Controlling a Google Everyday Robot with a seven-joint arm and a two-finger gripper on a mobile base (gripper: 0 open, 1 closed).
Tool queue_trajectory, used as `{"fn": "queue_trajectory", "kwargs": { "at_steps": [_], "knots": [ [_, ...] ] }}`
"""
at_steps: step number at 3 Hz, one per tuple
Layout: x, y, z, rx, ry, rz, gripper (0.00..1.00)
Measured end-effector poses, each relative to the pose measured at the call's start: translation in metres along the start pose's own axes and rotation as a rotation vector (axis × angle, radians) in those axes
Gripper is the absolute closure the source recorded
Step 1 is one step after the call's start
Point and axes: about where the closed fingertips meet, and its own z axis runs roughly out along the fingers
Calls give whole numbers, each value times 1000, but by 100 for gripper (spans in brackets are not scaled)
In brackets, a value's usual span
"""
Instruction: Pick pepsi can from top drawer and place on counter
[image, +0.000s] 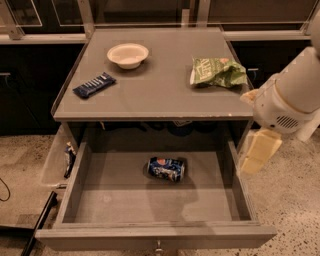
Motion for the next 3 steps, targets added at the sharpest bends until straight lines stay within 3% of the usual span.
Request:
{"fn": "queue_trajectory", "kwargs": {
  "at_steps": [2,3],
  "knots": [
    [-2,4,76,-32,-104,24,0],
    [3,15,142,-100,-135,43,0]
  ]
}}
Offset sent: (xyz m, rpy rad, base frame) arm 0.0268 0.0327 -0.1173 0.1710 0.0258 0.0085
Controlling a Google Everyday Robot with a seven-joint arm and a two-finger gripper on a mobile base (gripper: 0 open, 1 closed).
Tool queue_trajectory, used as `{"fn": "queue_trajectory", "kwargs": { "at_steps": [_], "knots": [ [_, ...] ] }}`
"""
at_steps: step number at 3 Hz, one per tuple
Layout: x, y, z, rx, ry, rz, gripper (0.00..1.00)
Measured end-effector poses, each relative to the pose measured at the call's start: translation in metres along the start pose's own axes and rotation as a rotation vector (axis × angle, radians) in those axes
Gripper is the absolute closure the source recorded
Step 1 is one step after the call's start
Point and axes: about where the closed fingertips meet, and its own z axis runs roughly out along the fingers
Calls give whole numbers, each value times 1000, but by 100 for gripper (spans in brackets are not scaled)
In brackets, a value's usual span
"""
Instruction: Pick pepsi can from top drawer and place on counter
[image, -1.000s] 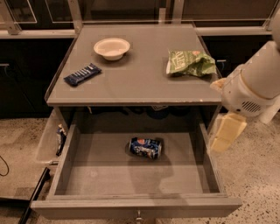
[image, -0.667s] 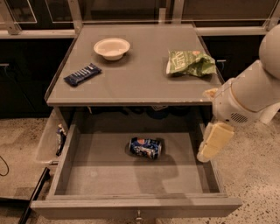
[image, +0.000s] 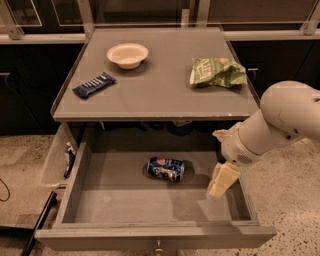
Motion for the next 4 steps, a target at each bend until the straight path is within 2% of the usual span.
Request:
{"fn": "queue_trajectory", "kwargs": {
  "at_steps": [1,3,4],
  "knots": [
    [-1,1,2,4,-6,-1,0],
    [0,-22,64,-8,-143,77,0],
    [-5,-32,94,-13,-195,93,0]
  ]
}}
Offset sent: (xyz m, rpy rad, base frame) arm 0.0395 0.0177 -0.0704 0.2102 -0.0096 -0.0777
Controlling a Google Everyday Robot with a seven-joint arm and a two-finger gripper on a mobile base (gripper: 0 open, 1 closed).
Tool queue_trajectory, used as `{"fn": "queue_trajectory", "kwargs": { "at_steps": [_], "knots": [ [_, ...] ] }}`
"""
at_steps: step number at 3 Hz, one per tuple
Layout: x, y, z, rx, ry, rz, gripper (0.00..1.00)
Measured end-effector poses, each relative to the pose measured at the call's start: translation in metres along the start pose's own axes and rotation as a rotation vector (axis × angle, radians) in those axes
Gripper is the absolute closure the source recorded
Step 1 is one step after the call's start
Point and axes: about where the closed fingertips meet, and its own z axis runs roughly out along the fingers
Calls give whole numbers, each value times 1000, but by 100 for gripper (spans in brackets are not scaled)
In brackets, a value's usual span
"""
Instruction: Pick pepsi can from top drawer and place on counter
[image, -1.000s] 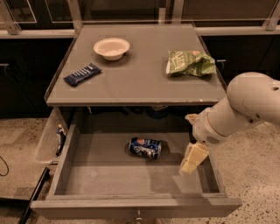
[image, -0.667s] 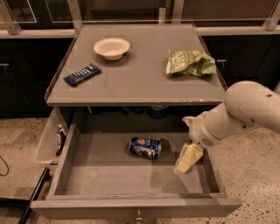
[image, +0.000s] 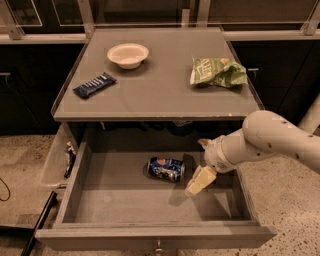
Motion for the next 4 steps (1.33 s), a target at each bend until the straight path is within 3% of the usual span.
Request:
{"fn": "queue_trajectory", "kwargs": {
  "at_steps": [1,3,4],
  "knots": [
    [-2,-7,22,9,-40,-6,0],
    [-22,-10,49,94,-69,-98,0],
    [-24,-10,68,99,-76,-119,0]
  ]
}}
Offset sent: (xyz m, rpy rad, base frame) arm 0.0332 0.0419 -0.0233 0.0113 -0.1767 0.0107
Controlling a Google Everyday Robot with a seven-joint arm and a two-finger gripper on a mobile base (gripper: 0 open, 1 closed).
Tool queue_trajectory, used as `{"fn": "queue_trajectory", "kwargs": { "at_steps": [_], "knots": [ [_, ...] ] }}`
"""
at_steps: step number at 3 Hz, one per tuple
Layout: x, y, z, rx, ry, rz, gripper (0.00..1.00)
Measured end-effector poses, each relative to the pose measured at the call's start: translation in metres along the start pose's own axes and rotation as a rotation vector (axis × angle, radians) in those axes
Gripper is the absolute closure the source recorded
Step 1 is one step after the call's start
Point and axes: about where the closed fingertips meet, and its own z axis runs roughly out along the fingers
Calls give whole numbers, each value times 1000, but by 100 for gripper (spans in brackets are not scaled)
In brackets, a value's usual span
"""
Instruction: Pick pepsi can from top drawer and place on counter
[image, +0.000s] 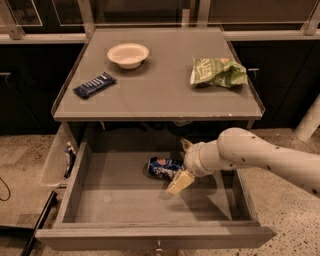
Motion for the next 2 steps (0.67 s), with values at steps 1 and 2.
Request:
{"fn": "queue_trajectory", "kwargs": {
  "at_steps": [1,2],
  "knots": [
    [-1,5,16,-24,-15,-7,0],
    [-1,5,16,-25,-15,-7,18]
  ]
}}
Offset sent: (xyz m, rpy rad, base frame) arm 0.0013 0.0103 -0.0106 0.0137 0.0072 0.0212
